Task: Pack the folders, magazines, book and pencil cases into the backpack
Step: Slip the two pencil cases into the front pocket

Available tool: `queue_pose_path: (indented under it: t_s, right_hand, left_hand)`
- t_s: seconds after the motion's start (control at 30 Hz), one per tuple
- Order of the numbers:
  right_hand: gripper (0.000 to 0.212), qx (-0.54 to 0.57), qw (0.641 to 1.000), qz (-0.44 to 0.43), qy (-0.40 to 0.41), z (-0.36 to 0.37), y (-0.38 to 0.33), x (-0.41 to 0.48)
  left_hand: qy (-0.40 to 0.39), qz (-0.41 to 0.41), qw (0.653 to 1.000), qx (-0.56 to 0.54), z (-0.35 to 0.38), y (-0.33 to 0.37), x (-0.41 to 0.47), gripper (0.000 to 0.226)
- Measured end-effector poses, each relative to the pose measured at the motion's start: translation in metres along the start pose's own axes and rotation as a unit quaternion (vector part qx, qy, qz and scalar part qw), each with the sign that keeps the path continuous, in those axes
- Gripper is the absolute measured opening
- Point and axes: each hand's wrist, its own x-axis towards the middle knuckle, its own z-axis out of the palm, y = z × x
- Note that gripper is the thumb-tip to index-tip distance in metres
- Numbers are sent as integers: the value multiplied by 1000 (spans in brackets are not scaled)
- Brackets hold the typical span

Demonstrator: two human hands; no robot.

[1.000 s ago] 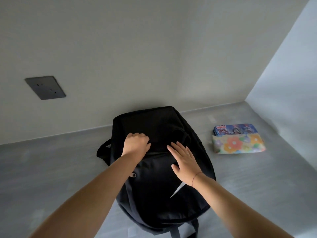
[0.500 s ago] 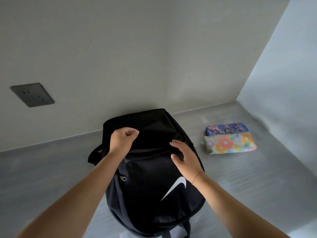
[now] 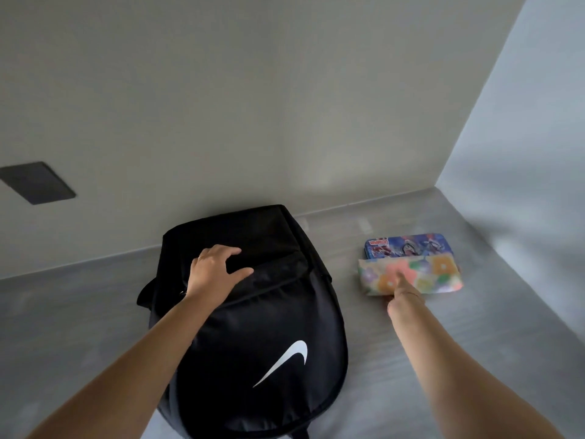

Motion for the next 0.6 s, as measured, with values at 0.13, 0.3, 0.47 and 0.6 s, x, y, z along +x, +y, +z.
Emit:
queue_pose_path:
  t_s: [0.13,0.3,0.47,0.6]
  right_hand:
    - [70,-29,998,-26,-58,5,9,103]
    - [22,17,1000,4,-23,0,-11,31]
    - [3,115,985,-22,-123,-14,-14,-8]
    - [13,126,957,-72,-253,-10,-21,-62]
  left_hand:
    - [35,-15,999,-5,-7,-7,-2,40]
    - [43,-48,997,-38,-18,-10,-4,20]
    - [48,-90,987,-121,-26,-10,1,14]
    - [56,-94,979,-172,-35,-7,5,13]
